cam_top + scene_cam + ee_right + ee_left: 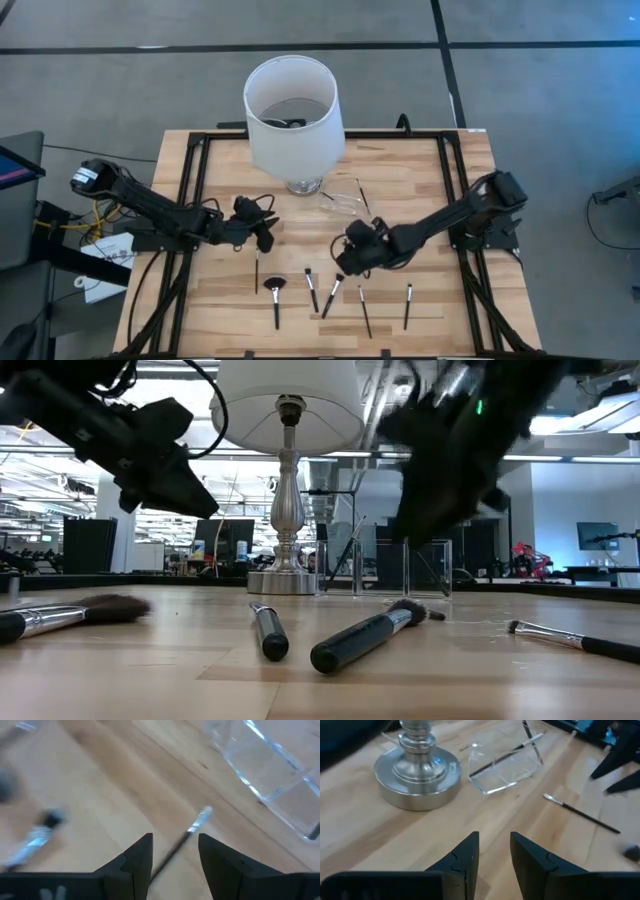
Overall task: Put items in baskets/containers
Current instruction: Put the white eyeshadow brush into the transparent organizer
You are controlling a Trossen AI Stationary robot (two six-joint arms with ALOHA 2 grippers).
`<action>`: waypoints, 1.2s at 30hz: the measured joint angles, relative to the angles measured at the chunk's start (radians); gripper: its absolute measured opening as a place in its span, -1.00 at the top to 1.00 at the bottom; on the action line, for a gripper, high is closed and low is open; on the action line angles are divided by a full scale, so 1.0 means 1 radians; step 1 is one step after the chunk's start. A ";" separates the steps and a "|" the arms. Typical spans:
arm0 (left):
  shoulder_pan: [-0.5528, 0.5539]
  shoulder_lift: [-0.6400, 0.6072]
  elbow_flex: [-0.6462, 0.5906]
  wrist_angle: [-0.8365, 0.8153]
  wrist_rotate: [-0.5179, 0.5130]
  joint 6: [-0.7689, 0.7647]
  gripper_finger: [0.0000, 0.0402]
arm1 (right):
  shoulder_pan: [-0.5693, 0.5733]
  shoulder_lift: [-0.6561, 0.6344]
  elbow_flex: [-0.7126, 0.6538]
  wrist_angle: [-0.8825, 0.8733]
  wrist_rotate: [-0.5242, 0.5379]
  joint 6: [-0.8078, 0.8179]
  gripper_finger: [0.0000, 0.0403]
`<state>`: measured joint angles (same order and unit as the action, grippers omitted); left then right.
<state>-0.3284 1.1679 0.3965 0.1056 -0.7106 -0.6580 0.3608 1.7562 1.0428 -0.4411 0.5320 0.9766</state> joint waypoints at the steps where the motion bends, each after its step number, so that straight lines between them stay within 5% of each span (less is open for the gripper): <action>1: 0.007 0.000 0.000 0.000 0.000 0.004 0.46 | 0.001 0.029 0.002 0.002 0.022 0.002 0.27; 9: 0.045 0.000 0.000 0.012 0.000 0.033 0.46 | -0.028 0.158 0.006 0.039 0.110 0.171 0.31; 20: 0.063 0.000 0.000 0.016 0.000 0.059 0.46 | -0.021 0.287 0.011 0.164 0.187 0.203 0.40; 28: 0.063 0.000 0.000 0.016 0.000 0.059 0.46 | 0.031 0.345 0.013 0.166 0.270 0.255 0.88; 36: 0.063 0.000 0.000 0.072 0.008 0.059 0.46 | 0.030 0.224 0.000 0.175 0.155 0.148 0.95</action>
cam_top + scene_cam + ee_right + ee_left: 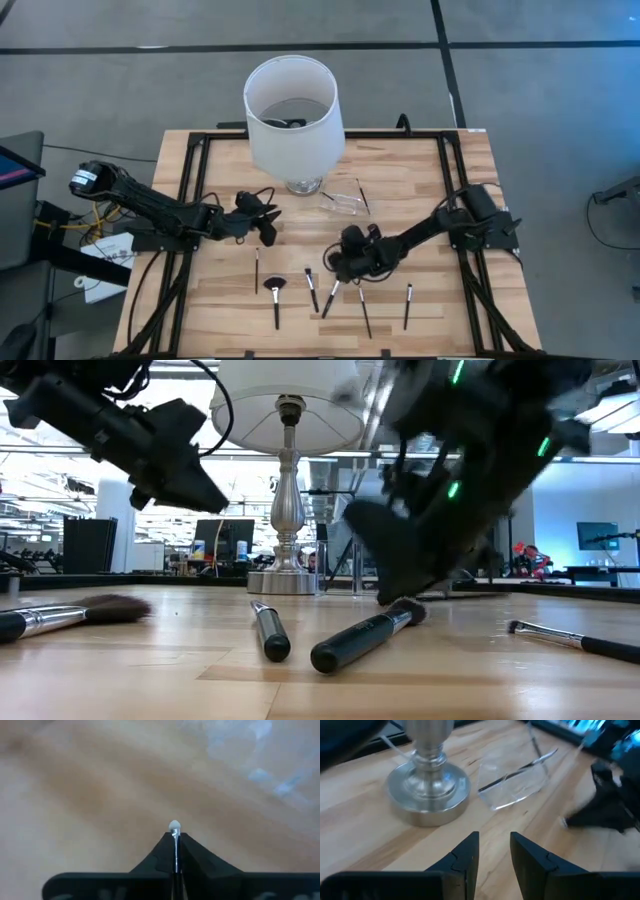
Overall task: Put items in baskets/containers
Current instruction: Put the white eyeshadow brush into the transparent organizer, then put the black eyeshadow brush into the transparent organizer
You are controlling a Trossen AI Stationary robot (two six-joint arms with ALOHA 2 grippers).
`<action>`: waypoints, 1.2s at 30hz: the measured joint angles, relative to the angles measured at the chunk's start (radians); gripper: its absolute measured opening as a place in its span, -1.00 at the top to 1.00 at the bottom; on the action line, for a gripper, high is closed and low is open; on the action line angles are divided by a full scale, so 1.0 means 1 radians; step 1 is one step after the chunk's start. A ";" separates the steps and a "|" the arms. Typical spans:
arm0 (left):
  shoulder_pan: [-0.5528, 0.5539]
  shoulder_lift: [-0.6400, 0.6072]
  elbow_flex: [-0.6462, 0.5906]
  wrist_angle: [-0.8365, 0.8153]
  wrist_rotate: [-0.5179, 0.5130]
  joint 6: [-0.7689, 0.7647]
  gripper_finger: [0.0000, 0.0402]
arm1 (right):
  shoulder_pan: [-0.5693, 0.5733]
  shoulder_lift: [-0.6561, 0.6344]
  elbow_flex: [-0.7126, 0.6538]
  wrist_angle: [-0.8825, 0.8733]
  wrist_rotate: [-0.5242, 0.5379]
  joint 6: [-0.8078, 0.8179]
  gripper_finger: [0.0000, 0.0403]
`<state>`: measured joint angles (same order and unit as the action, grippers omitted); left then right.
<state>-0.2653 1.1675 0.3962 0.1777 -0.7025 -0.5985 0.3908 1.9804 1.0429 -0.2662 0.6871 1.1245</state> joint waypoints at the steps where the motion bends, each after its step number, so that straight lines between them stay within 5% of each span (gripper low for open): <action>1: 0.000 0.000 0.000 0.028 0.007 0.005 0.46 | 0.002 -0.037 0.000 0.008 -0.003 -0.045 0.97; 4: 0.000 0.000 0.001 0.114 0.045 0.074 0.46 | 0.008 -0.177 0.005 0.045 0.069 -0.211 0.96; 12: 0.000 0.000 0.001 0.187 0.071 0.152 0.46 | 0.053 -0.499 0.006 0.204 0.495 -0.877 0.98; 15: 0.000 0.000 0.001 0.190 0.071 0.152 0.46 | 0.052 -0.556 0.004 0.197 0.579 -0.993 0.99; 21: 0.000 0.000 0.001 0.190 0.071 0.158 0.46 | 0.006 -0.571 -0.101 0.199 0.539 -1.024 0.99; 28: 0.000 0.000 0.001 0.199 0.068 0.205 0.46 | -0.057 -0.567 -0.204 0.479 0.537 -1.181 0.99; 33: 0.000 0.000 0.001 0.199 0.067 0.205 0.46 | -0.141 -0.567 -0.245 0.518 0.332 -1.178 1.00; 36: 0.000 0.000 0.001 0.199 0.067 0.205 0.46 | -0.162 -0.567 -0.248 0.568 0.323 -1.185 1.00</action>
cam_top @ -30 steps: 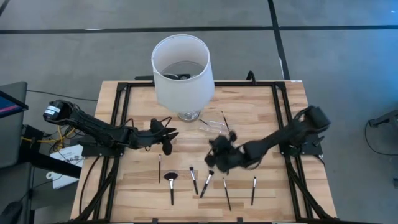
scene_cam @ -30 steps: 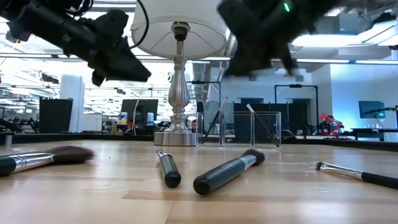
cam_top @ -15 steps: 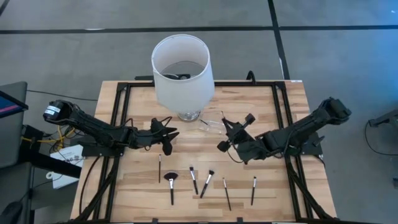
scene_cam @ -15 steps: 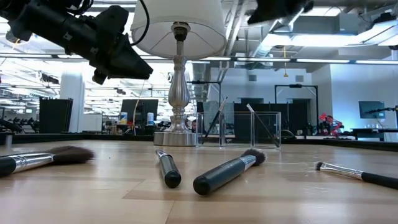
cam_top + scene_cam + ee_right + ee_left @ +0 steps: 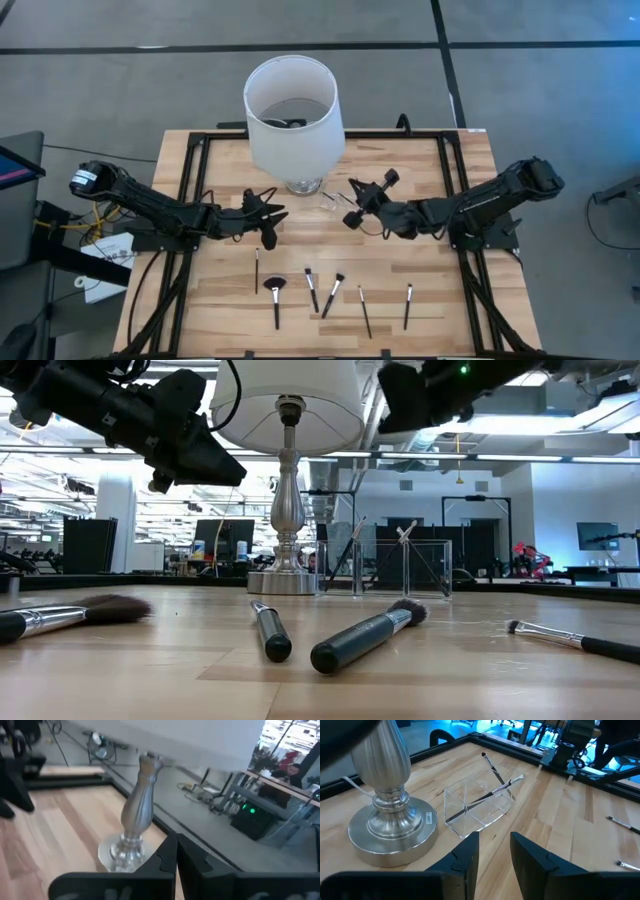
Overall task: Put items in baskets/containers
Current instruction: Put the black eyeshadow brush into the transparent organizer
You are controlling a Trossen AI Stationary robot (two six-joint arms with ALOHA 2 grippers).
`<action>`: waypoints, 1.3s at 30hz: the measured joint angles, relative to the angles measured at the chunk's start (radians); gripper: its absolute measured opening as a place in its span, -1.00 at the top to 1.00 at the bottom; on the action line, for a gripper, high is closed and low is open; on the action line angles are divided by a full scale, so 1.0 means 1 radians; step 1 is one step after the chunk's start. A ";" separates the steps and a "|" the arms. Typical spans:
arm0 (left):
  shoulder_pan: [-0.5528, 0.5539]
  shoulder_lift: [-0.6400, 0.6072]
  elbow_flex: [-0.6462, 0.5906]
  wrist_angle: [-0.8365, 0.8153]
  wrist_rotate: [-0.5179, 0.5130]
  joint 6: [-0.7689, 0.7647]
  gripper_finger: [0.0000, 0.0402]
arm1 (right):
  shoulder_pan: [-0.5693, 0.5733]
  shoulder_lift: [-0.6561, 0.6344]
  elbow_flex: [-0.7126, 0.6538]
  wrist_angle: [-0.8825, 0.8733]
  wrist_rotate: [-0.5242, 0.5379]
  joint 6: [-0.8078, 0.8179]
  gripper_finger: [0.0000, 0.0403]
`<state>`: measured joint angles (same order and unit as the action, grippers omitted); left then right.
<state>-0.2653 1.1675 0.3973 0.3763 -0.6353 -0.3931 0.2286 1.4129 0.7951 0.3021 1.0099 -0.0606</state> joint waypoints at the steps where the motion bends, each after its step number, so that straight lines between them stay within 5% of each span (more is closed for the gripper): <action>1: 0.000 0.000 0.000 0.000 0.000 0.000 0.46 | -0.003 0.000 0.000 0.026 0.001 -0.014 1.00; 8: 0.000 0.000 0.000 0.000 0.000 0.000 0.46 | 0.027 0.000 0.000 0.153 -0.045 -0.105 1.00; 23: 0.000 0.000 0.000 0.000 0.011 -0.003 0.46 | 0.172 -0.002 0.002 0.125 -0.045 -0.034 1.00; 27: 0.000 0.000 0.000 0.000 0.014 -0.004 0.46 | 0.170 -0.017 0.002 0.032 -0.065 0.102 1.00; 33: 0.000 0.000 0.000 0.005 0.036 -0.004 0.46 | 0.145 -0.078 0.003 -0.294 -0.255 0.490 1.00; 39: 0.000 0.000 -0.001 0.007 0.038 -0.004 0.46 | 0.116 -0.047 0.003 -0.576 -0.601 0.945 1.00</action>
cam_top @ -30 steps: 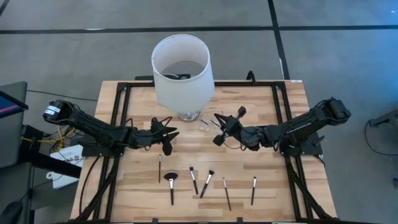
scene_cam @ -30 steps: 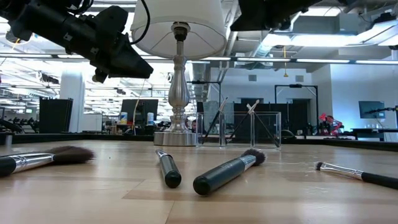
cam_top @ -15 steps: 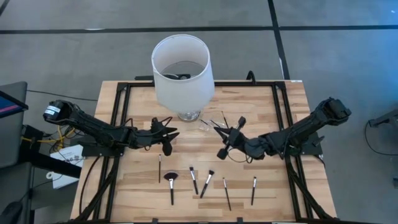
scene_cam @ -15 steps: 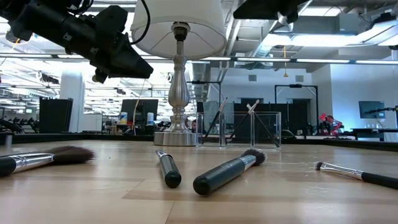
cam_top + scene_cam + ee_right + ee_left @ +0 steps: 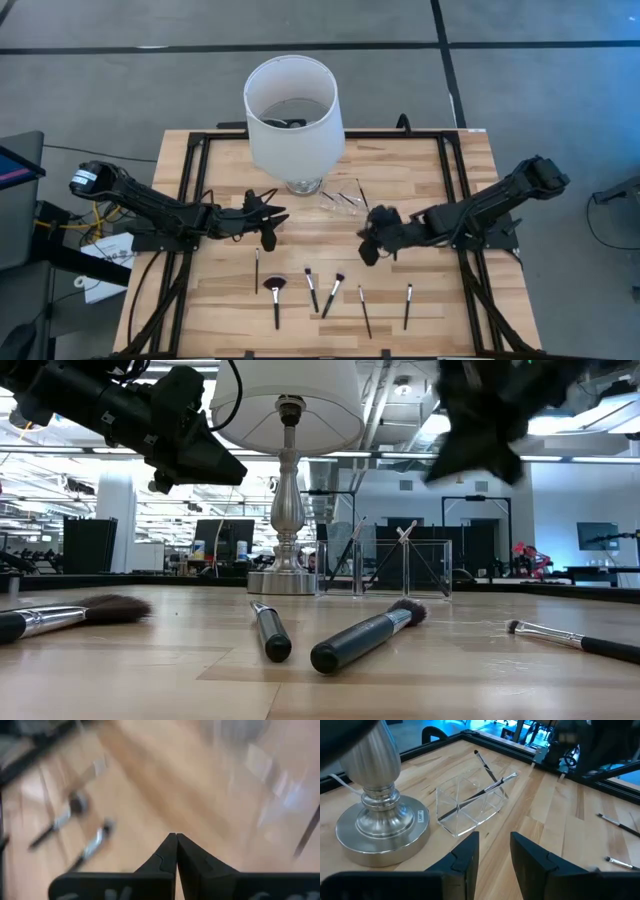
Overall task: Put items in baskets/containers
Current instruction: Put the black eyeshadow brush into the transparent organizer
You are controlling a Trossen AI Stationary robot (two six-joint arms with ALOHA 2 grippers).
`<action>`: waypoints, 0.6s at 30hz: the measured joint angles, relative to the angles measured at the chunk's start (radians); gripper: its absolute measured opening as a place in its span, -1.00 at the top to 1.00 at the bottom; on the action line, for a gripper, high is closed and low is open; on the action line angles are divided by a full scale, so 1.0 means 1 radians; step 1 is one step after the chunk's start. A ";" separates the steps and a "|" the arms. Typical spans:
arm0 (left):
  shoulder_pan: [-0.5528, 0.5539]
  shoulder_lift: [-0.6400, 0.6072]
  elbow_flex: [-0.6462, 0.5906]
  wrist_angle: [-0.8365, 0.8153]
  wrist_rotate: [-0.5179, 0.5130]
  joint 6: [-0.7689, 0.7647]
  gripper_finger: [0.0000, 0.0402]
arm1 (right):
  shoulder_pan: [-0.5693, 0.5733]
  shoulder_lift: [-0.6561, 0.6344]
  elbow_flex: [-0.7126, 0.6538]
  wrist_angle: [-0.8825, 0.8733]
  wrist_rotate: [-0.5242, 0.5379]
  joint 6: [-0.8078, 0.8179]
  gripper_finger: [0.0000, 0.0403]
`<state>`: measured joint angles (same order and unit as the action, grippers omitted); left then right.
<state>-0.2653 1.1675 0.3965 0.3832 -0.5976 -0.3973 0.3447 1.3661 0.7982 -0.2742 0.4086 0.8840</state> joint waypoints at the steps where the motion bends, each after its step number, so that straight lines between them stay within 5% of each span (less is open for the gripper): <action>1: 0.000 0.000 0.000 0.000 0.000 0.000 0.46 | 0.003 0.020 -0.001 -0.035 -0.057 0.057 1.00; 6: 0.000 0.000 0.000 0.006 0.000 0.000 0.46 | 0.046 0.127 -0.001 -0.061 -0.268 0.220 1.00; 11: 0.000 0.000 0.000 0.016 0.000 0.000 0.46 | 0.089 0.167 -0.001 -0.124 -0.306 0.352 1.00; 18: 0.000 0.000 0.000 0.035 0.000 0.016 0.46 | 0.177 0.137 0.132 -0.599 -0.296 0.592 1.00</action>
<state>-0.2653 1.1679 0.3962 0.4179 -0.5979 -0.3813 0.5219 1.5028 0.9298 -0.8731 0.1127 1.4764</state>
